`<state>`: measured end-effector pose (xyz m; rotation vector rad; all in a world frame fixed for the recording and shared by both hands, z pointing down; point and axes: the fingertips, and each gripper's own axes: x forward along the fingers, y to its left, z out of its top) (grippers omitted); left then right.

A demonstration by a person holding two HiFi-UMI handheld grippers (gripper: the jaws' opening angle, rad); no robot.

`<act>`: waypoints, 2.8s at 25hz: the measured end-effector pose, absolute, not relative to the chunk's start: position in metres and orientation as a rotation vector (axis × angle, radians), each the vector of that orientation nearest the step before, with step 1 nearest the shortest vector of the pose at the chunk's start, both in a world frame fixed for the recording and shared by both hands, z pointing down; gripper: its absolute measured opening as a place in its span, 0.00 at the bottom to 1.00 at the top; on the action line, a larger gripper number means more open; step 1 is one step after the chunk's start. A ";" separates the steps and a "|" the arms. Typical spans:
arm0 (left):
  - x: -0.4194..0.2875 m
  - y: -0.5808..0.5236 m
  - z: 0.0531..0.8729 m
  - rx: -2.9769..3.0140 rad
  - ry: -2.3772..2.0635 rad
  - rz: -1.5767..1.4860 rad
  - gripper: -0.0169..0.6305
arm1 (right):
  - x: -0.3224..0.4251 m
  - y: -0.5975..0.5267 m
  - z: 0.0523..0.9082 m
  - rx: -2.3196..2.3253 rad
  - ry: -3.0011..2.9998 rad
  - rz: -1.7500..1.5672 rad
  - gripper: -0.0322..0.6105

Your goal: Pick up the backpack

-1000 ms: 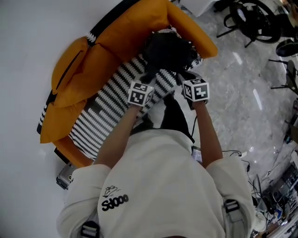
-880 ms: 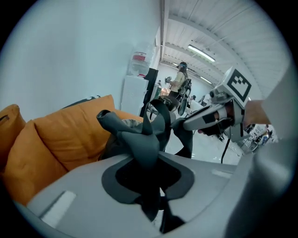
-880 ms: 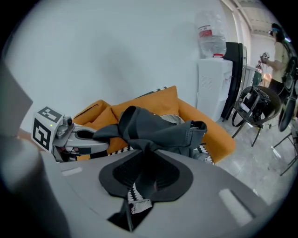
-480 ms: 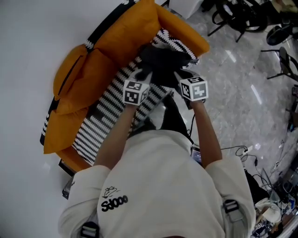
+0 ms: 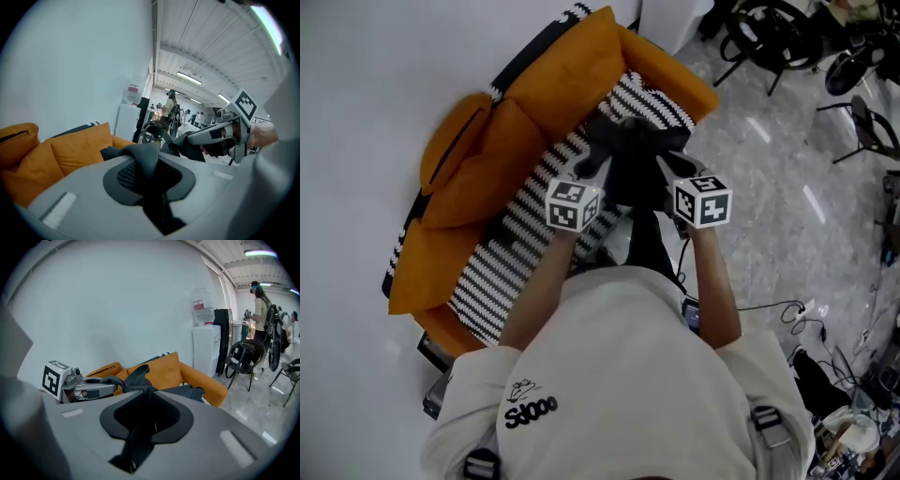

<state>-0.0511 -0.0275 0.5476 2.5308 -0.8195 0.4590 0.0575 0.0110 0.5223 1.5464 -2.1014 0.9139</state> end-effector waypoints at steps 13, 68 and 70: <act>-0.103 0.002 0.413 2.717 -0.955 0.241 0.11 | 0.001 0.055 0.401 1.621 -2.279 0.634 0.14; -0.125 0.022 0.193 3.071 -1.119 0.075 0.10 | -0.027 0.074 0.187 1.616 -2.510 0.156 0.13; -0.124 0.021 0.194 3.067 -1.118 0.078 0.10 | -0.026 0.073 0.188 1.614 -2.508 0.161 0.13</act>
